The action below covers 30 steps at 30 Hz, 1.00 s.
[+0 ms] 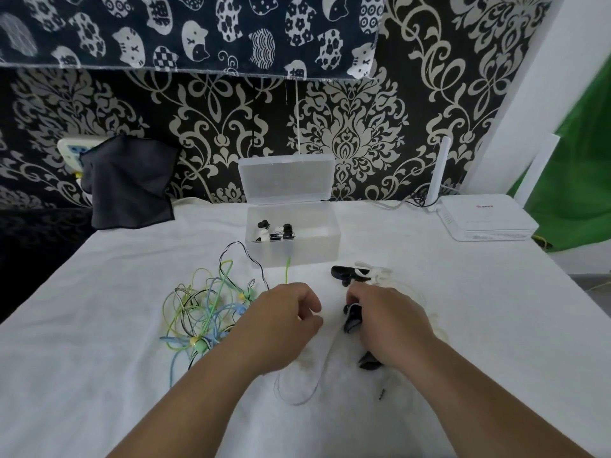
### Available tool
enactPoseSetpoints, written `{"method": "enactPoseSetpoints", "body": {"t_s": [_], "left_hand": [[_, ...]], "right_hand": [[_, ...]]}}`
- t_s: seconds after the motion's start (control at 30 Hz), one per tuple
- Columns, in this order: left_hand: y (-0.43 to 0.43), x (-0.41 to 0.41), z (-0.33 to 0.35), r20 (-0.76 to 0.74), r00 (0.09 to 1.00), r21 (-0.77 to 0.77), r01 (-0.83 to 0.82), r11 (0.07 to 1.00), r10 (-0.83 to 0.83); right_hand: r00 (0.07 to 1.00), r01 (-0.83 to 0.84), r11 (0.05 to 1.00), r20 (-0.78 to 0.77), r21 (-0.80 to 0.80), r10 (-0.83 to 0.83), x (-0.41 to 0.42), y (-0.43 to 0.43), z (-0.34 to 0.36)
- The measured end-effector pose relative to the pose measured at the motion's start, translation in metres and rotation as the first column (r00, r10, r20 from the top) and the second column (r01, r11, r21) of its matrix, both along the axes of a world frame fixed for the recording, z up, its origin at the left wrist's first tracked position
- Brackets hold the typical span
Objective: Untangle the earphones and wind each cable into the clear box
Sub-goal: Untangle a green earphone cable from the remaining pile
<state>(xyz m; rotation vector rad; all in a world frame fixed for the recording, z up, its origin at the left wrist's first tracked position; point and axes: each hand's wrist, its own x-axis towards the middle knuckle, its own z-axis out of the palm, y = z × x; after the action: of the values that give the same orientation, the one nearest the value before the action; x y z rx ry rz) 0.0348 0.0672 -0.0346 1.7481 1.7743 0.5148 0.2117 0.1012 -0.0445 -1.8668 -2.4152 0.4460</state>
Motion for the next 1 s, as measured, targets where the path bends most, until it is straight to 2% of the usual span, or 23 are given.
{"method": "enactPoseSetpoints", "body": {"t_s": [0.1,0.2,0.23,0.3,0.4,0.47,0.57,0.7,0.77,0.83,0.9,1.0], "left_hand": [[0.001,0.0,0.0,0.059,0.997,0.017,-0.044,0.999,0.043],[0.005,0.0,0.004,0.217,0.964,0.041,-0.164,0.986,0.151],[0.005,0.001,0.007,0.329,0.921,0.004,-0.222,0.975,0.209],[0.004,0.002,0.014,0.575,0.748,-0.175,-0.283,0.943,0.331],[0.002,0.003,0.021,0.762,0.51,-0.385,-0.14,0.912,0.4],[-0.001,0.003,0.024,0.83,0.433,-0.396,0.014,0.918,0.351],[-0.003,0.004,0.028,0.877,0.401,-0.332,0.113,0.936,0.263],[-0.002,0.002,0.028,0.901,0.356,-0.278,0.034,0.96,0.248],[-0.002,0.001,0.028,0.899,0.378,-0.237,-0.009,0.972,0.223],[-0.003,0.002,0.028,0.882,0.432,-0.189,-0.046,0.981,0.19],[-0.004,0.005,0.029,0.865,0.473,-0.156,-0.062,0.986,0.167],[-0.006,0.009,0.031,0.877,0.461,-0.124,-0.053,0.991,0.134]], "right_hand": [[0.997,-0.012,0.999,-0.079,0.03,0.014,0.002,0.003,0.0],[0.952,-0.067,0.996,-0.297,0.051,0.08,0.006,0.006,0.014],[0.919,-0.095,0.994,-0.381,0.045,0.105,0.007,0.006,0.021],[0.857,-0.155,0.988,-0.497,0.004,0.136,0.007,0.003,0.037],[0.818,-0.215,0.976,-0.553,-0.039,0.158,0.004,-0.005,0.05],[0.811,-0.233,0.972,-0.556,-0.024,0.181,0.003,-0.009,0.054],[0.807,-0.259,0.966,-0.551,-0.007,0.212,0.004,-0.01,0.058],[0.758,-0.311,0.95,-0.609,-0.019,0.235,0.007,-0.01,0.064],[0.699,-0.32,0.945,-0.689,-0.064,0.19,0.008,-0.009,0.067],[0.654,-0.259,0.962,-0.748,-0.08,0.114,0.008,-0.007,0.067],[0.653,-0.148,0.988,-0.754,-0.044,0.064,0.006,-0.003,0.066],[0.656,-0.065,0.998,-0.755,-0.025,0.024,0.005,-0.001,0.064]]}}
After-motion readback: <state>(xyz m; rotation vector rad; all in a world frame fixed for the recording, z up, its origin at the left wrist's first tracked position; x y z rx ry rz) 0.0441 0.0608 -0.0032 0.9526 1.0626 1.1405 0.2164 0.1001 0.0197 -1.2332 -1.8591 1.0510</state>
